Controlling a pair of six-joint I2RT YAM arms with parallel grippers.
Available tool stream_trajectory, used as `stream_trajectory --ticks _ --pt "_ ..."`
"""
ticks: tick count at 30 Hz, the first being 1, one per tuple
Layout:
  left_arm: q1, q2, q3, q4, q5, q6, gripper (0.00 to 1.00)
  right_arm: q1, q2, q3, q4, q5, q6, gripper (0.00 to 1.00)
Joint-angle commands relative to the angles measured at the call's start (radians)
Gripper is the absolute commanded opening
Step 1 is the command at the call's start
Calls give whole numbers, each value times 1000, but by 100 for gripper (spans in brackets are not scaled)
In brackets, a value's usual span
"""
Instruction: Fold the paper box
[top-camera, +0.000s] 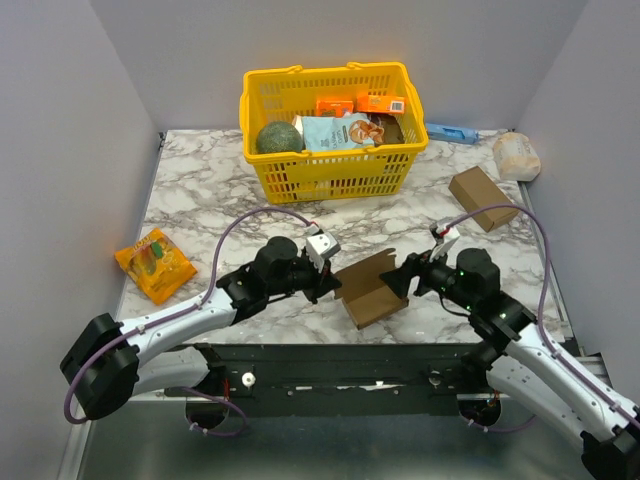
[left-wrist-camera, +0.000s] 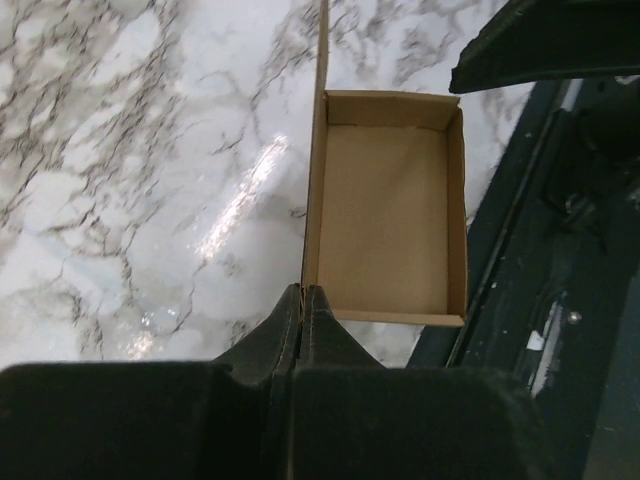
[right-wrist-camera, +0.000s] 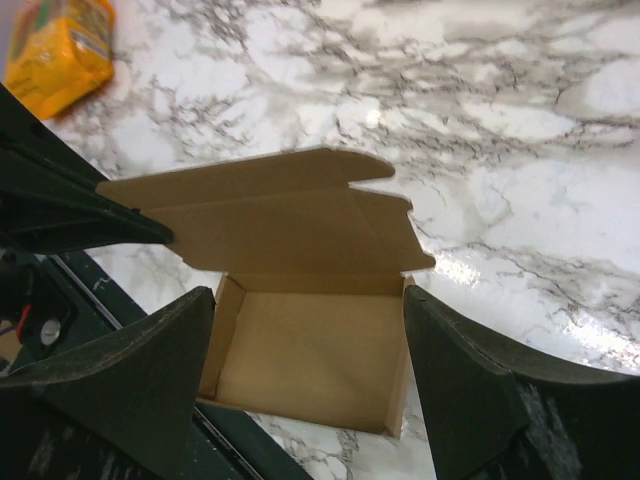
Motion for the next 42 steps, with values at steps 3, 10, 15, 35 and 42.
stream_trajectory --ticks 3,10,15,35,42 --pt "22 17 119 -84 249 23 0 -3 -94 116 -228 7 -71 83" --pt "58 -13 162 -142 324 26 0 -3 -88 276 -420 78 -100 81" --pt "72 -21 165 -133 376 16 0 -2 -97 282 -429 38 -125 80" --pt "75 -43 164 -142 396 14 0 -3 -79 236 -326 -105 -151 48" --pt "74 -41 164 -142 386 16 0 -3 -71 221 -289 -175 -154 34"
